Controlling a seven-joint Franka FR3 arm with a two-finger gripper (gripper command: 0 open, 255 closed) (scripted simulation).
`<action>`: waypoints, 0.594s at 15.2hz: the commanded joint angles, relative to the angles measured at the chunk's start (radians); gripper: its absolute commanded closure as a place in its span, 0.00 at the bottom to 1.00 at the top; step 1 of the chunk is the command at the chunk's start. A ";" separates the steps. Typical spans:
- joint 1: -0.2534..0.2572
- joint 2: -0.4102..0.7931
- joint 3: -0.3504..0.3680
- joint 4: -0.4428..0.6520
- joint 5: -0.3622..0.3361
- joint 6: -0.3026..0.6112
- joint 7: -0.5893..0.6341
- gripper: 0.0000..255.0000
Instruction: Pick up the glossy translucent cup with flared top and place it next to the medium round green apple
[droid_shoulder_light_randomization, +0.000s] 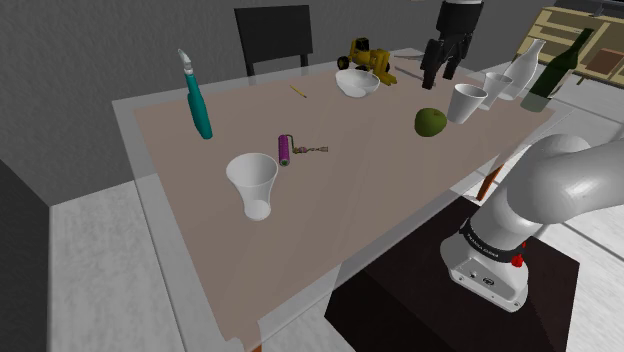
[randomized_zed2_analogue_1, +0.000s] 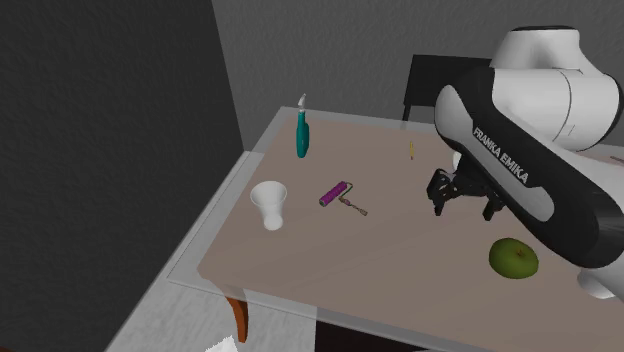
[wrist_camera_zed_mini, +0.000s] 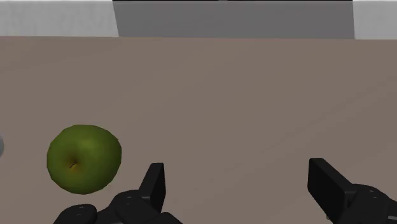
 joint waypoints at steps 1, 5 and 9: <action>0.000 0.000 0.000 0.000 0.000 0.000 0.000 0.00; 0.039 0.034 0.049 -0.035 0.079 0.078 0.065 0.00; 0.078 0.084 0.100 -0.054 0.156 0.164 0.124 0.00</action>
